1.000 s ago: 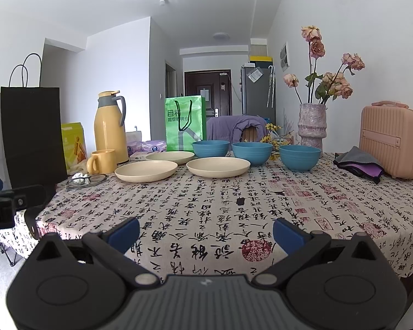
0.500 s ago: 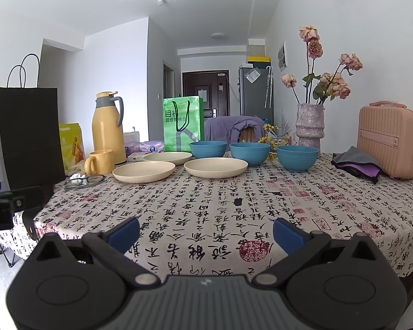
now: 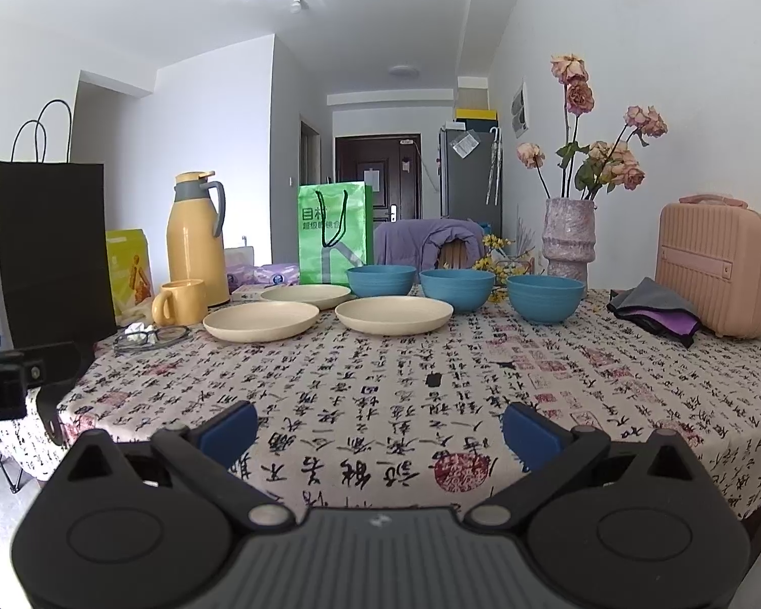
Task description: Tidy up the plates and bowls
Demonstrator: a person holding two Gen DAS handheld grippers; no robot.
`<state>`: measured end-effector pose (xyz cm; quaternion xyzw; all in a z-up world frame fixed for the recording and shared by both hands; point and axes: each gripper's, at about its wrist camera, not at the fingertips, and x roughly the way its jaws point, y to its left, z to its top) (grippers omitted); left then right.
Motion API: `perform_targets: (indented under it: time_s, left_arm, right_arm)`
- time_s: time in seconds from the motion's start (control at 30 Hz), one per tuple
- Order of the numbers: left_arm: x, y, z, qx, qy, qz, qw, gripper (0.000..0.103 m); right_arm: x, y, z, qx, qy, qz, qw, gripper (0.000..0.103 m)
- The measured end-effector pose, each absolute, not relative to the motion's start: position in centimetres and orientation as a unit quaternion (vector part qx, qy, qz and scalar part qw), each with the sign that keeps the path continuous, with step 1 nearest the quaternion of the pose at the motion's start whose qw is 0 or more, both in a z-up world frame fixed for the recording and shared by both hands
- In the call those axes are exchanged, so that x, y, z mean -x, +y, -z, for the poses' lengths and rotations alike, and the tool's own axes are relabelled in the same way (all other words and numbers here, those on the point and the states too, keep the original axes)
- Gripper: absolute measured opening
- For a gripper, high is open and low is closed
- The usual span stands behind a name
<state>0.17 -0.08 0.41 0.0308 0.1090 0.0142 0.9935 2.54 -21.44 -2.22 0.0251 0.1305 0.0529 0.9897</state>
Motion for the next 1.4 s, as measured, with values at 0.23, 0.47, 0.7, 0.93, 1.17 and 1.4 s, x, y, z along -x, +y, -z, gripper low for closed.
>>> perform_targets:
  time_s: [0.23, 0.47, 0.7, 0.93, 1.17, 1.4]
  left_arm:
    - [-0.5, 0.1, -0.8, -0.031, 0.106, -0.021, 0.994, 0.103]
    - [-1.2, 0.3, -0.9, -0.033, 0.105, -0.024, 0.994, 0.103]
    - [-3.2, 1.0, -0.7, -0.028, 0.115, -0.034, 0.992, 0.103]
    - [-7.4, 3.0, -0.9, -0.003, 0.134, -0.032, 0.991, 0.103]
    - [-13.4, 5.3, -1.0, -0.008, 0.116, -0.074, 0.99, 0.103]
    - [-20.5, 8.4, -1.6, -0.004, 0.094, -0.056, 0.994, 0.103]
  right_arm:
    - [-2.8, -21.4, 1.9, -0.025, 0.124, -0.054, 0.991, 0.103]
    - [-3.3, -21.6, 2.1, -0.027, 0.128, -0.051, 0.99, 0.103]
    - [-5.9, -21.0, 2.2, -0.024, 0.14, -0.056, 0.988, 0.103]
    - [-10.1, -19.3, 1.2, -0.019, 0.135, -0.067, 0.988, 0.103]
    - [-16.4, -17.0, 0.5, -0.01, 0.135, -0.081, 0.988, 0.103]
    - [-23.5, -14.7, 0.0, -0.012, 0.139, -0.103, 0.985, 0.103]
